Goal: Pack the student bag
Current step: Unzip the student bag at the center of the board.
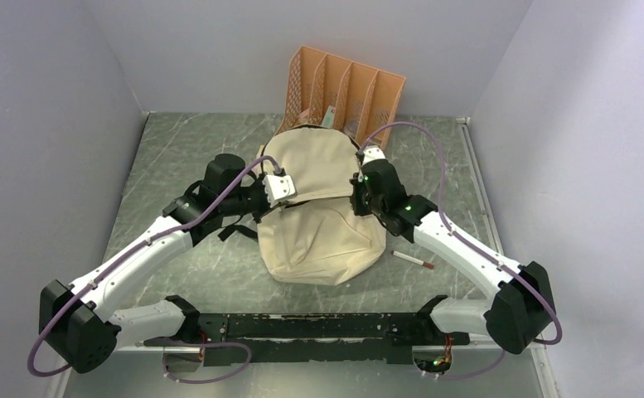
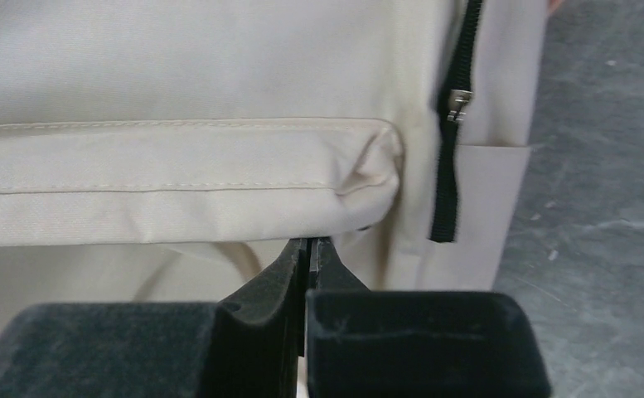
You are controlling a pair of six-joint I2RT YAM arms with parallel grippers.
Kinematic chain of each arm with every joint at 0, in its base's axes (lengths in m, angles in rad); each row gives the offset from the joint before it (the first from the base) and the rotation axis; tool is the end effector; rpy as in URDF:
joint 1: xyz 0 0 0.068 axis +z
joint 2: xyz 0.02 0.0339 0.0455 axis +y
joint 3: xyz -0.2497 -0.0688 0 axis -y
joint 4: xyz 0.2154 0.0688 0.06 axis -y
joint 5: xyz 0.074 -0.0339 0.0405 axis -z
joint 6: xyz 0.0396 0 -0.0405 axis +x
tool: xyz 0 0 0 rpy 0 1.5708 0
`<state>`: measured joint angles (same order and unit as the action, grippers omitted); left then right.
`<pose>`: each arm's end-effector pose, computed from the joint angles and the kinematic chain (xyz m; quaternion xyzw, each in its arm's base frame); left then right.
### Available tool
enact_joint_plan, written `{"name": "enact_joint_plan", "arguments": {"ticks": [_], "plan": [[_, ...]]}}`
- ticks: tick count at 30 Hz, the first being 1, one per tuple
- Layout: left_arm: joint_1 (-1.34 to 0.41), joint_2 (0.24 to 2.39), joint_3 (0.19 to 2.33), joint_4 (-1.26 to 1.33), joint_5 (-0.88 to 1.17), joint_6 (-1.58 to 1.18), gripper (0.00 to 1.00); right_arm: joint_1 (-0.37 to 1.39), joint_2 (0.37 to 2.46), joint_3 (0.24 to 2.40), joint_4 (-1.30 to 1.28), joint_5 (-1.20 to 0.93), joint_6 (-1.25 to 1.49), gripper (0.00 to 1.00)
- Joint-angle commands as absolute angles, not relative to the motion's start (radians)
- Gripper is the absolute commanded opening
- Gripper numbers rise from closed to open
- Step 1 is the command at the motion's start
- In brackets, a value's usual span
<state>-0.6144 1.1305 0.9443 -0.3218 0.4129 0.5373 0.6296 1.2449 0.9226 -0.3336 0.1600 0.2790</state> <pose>0.1810 -0.1471 0.3048 0.5466 0.6512 -0.1957 0.4888 0.2082 0.1439 0.2698 -0.1212 0.8868 0.1288 0.4271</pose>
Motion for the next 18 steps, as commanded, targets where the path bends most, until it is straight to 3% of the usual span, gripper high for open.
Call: {"name": "enact_joint_plan", "arguments": {"ticks": [1, 18], "plan": [[-0.620, 1.101, 0.934, -0.310, 0.373, 0.533, 0.05, 0.579, 1.220, 0.947, -0.427, 0.309, 0.212, 0.00], [-0.618, 1.086, 0.898, -0.283, 0.278, 0.520, 0.05, 0.486, 1.181, 0.961, -0.491, 0.352, 0.237, 0.00]]}}
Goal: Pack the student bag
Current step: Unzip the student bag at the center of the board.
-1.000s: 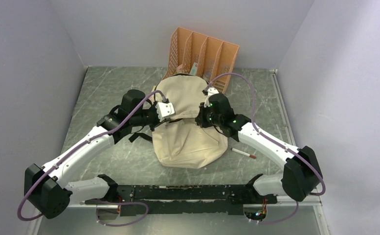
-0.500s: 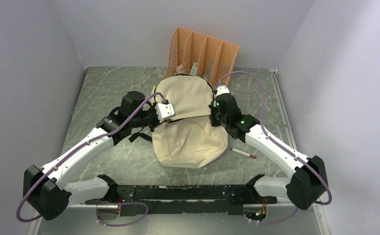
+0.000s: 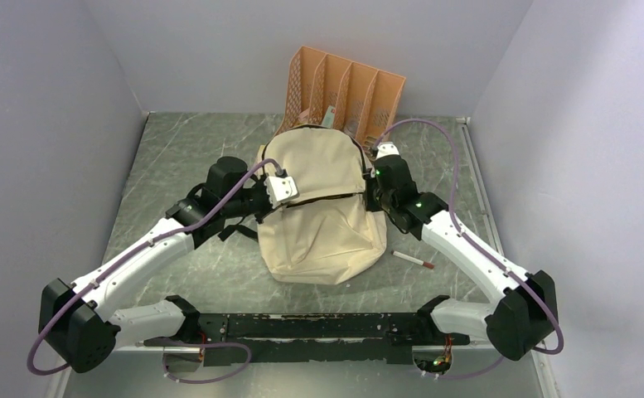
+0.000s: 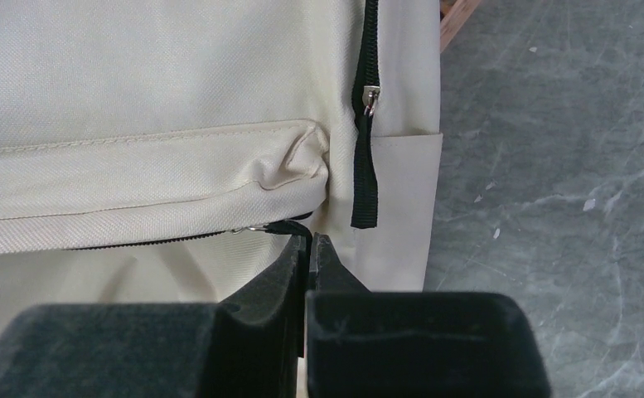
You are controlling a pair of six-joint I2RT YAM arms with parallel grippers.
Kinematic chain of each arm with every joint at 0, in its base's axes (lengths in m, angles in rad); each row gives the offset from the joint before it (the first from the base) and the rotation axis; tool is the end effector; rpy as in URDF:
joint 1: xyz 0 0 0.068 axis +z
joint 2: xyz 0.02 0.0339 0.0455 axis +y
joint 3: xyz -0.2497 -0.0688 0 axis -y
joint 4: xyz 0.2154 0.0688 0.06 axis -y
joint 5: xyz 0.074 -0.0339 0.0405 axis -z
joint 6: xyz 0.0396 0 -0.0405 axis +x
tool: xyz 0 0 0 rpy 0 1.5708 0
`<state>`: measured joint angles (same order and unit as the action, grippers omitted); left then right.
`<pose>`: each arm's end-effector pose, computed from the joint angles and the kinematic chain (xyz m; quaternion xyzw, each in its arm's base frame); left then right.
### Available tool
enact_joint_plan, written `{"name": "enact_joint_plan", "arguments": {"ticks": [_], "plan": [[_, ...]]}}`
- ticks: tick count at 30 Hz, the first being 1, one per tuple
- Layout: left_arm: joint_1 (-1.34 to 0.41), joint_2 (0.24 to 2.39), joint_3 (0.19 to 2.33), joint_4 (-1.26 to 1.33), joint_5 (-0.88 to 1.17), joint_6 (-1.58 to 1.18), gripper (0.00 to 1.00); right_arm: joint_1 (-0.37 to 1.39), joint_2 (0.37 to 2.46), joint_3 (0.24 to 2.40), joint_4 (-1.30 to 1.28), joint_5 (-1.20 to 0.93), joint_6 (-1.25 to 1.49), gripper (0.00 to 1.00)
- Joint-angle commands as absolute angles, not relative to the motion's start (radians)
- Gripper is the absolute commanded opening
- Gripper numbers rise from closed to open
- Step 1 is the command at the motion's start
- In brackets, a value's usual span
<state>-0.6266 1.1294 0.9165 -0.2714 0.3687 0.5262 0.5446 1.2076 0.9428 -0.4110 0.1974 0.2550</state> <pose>0.1818 -0.1492 0.3007 0.5381 0.6539 -0.1822 0.4996 0.2118 0.1192 0.2779 -0.0873 0.8939 0.0858 0.4312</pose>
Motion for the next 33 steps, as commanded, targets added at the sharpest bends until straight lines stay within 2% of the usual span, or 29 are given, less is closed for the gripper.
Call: {"name": "enact_joint_plan", "arguments": {"ticks": [1, 7, 10, 22, 30, 33], "plan": [[-0.618, 1.085, 0.895, -0.281, 0.268, 0.517, 0.05, 0.483, 1.183, 0.965, -0.504, 0.358, 0.236, 0.00], [-0.610, 1.065, 0.880, -0.261, 0.192, 0.489, 0.05, 0.455, 1.179, 0.979, -0.538, 0.378, 0.235, 0.00], [-0.603, 1.054, 0.868, -0.244, 0.174, 0.470, 0.05, 0.446, 1.162, 0.973, -0.519, 0.241, 0.232, 0.00], [-0.597, 1.058, 0.845, -0.195, 0.132, 0.413, 0.05, 0.429, 1.201, 1.056, -0.723, -0.030, 0.240, 0.00], [-0.597, 1.056, 0.830, -0.176, 0.172, 0.422, 0.05, 0.421, 1.213, 1.048, -0.722, 0.226, 0.265, 0.00], [-0.597, 1.060, 0.825, -0.174, 0.285, 0.436, 0.05, 0.421, 1.179, 1.051, -0.656, 0.235, 0.241, 0.12]]}}
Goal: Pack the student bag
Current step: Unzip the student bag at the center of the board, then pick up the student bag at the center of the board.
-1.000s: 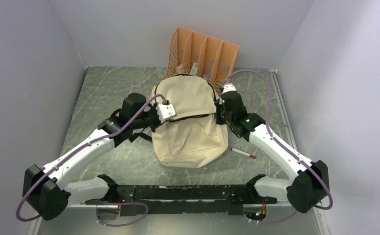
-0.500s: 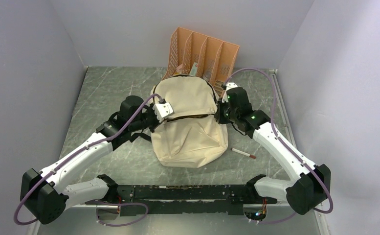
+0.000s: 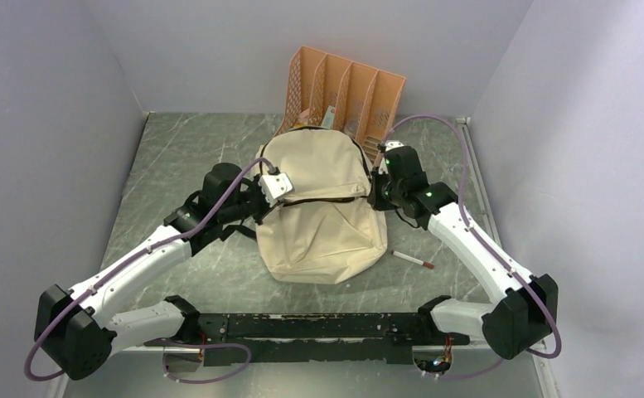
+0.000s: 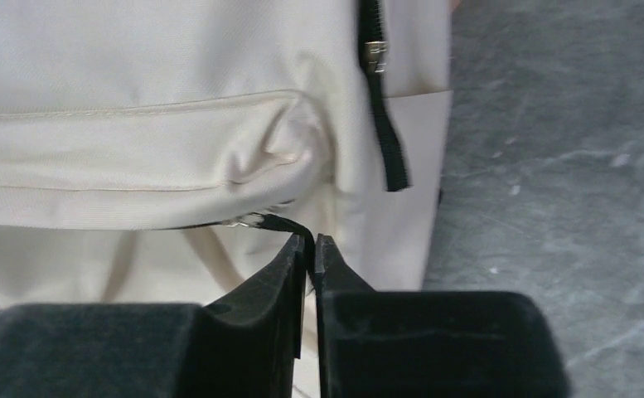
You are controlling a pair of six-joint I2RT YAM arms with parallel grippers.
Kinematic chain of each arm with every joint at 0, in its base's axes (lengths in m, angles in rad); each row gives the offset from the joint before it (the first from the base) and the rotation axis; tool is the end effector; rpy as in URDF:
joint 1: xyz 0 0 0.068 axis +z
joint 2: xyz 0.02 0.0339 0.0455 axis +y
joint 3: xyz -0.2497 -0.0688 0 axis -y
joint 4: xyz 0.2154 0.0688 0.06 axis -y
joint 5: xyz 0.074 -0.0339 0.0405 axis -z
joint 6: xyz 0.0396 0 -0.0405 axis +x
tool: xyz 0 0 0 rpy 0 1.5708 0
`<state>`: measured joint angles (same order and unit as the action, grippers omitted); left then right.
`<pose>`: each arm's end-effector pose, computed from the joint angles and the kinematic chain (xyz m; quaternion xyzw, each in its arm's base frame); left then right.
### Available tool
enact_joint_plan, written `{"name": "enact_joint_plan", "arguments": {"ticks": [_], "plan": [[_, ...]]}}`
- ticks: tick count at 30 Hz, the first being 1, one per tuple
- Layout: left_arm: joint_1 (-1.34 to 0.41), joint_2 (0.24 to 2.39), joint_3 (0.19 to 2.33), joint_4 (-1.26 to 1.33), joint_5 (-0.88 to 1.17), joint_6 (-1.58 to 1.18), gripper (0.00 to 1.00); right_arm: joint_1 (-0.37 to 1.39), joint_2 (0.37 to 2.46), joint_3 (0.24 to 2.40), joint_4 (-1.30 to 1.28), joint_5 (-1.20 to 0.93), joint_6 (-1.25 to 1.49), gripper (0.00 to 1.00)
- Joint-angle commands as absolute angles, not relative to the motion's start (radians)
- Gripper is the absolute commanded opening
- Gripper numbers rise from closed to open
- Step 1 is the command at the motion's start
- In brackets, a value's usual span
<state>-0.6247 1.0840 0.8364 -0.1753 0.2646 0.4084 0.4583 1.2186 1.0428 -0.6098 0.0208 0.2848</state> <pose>0.1797 -0.1424 0.2935 0.4734 0.6884 -0.1682 0.5231 0.2127 0.1040 0.2889 -0.0761 0.9207 0.1299 0.3600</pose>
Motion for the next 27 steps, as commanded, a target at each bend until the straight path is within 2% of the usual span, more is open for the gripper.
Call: {"name": "enact_joint_plan", "arguments": {"ticks": [1, 7, 13, 16, 20, 23, 27], "plan": [[-0.596, 1.065, 0.826, -0.171, 0.315, 0.436, 0.05, 0.421, 1.162, 1.051, -0.624, 0.203, 0.232, 0.17], [-0.597, 1.101, 0.831, -0.124, 0.370, 0.391, 0.05, 0.423, 1.048, 1.005, -0.388, -0.108, 0.211, 0.31], [-0.597, 1.102, 0.828, -0.089, 0.368, 0.348, 0.05, 0.423, 1.006, 0.940, -0.250, -0.319, 0.210, 0.37], [-0.597, 1.106, 0.825, -0.080, 0.367, 0.331, 0.10, 0.424, 1.019, 0.918, -0.206, -0.380, 0.247, 0.38], [-0.597, 1.097, 0.819, -0.070, 0.322, 0.284, 0.28, 0.425, 1.030, 0.896, -0.180, -0.288, 0.321, 0.42], [-0.597, 1.078, 0.822, -0.047, 0.239, 0.213, 0.54, 0.424, 1.041, 0.912, -0.230, -0.064, 0.383, 0.49], [-0.593, 1.060, 0.839, 0.016, 0.079, 0.111, 0.82, 0.423, 1.069, 0.921, -0.285, 0.073, 0.424, 0.62]]}}
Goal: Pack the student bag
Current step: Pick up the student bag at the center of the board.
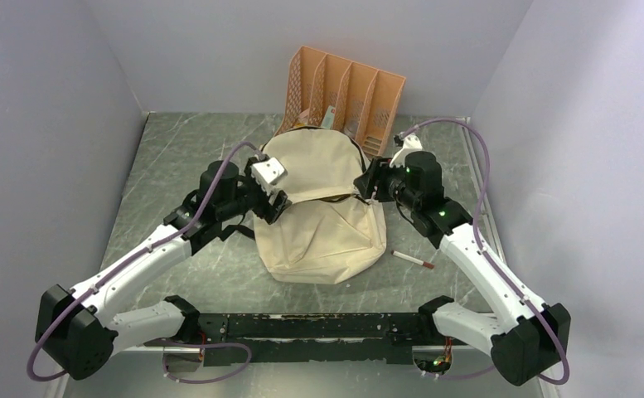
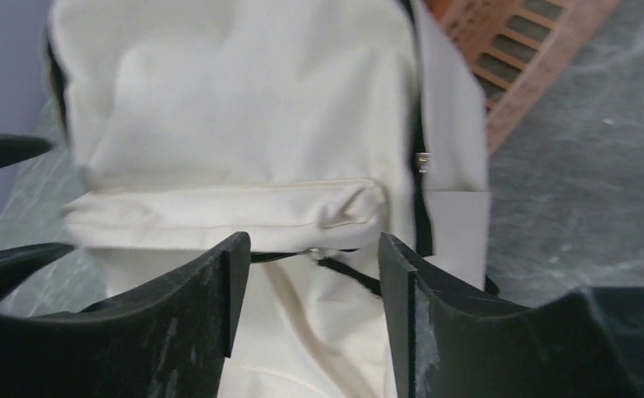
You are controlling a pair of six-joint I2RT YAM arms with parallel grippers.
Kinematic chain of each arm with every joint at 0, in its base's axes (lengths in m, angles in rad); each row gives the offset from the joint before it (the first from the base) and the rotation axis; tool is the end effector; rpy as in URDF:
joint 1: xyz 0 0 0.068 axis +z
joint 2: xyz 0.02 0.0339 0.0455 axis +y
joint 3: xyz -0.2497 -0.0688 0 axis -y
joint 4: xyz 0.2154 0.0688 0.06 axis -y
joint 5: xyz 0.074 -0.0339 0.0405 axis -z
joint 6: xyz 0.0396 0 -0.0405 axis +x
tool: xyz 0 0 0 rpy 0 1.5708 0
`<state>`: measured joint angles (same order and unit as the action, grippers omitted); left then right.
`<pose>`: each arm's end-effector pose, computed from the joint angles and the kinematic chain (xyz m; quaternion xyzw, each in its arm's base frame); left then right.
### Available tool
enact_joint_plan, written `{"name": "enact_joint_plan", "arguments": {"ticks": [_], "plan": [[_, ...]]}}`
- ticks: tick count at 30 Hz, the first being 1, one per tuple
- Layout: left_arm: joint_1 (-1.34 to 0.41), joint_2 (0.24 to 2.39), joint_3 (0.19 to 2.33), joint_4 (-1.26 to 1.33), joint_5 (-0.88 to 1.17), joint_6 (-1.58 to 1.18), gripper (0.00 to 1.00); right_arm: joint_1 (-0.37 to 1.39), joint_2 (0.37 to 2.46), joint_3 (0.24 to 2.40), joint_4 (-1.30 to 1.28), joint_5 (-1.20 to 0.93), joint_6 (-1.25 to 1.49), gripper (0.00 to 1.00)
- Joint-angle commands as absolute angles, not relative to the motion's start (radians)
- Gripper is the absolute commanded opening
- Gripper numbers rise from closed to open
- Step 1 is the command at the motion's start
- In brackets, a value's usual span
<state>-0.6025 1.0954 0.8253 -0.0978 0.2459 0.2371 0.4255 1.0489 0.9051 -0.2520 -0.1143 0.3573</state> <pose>0.1875 -0.1407 0.2954 0.3969 0.7190 -0.2015 0.5338 0.2002 0.0957 0.3148 -0.0600 0.8294 0.2550 0.4934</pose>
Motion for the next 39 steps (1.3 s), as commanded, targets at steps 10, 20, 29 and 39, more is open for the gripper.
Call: {"name": "enact_joint_plan", "arguments": {"ticks": [10, 20, 29, 39], "plan": [[-0.473, 1.256, 1.040, -0.042, 0.002, -0.076, 0.97, 0.387, 1.118, 0.876, -0.265, 0.064, 0.463, 0.72], [-0.466, 1.292, 1.062, -0.046, 0.016, -0.112, 0.97, 0.384, 1.032, 0.842, -0.260, 0.020, 0.385, 0.71], [-0.443, 1.295, 1.070, -0.095, 0.002, -0.064, 0.97, 0.384, 1.008, 0.810, -0.258, 0.028, 0.372, 0.69], [-0.424, 1.569, 1.328, -0.177, 0.082, 0.020, 0.97, 0.357, 1.206, 0.901, -0.249, 0.014, 0.422, 0.77]]}}
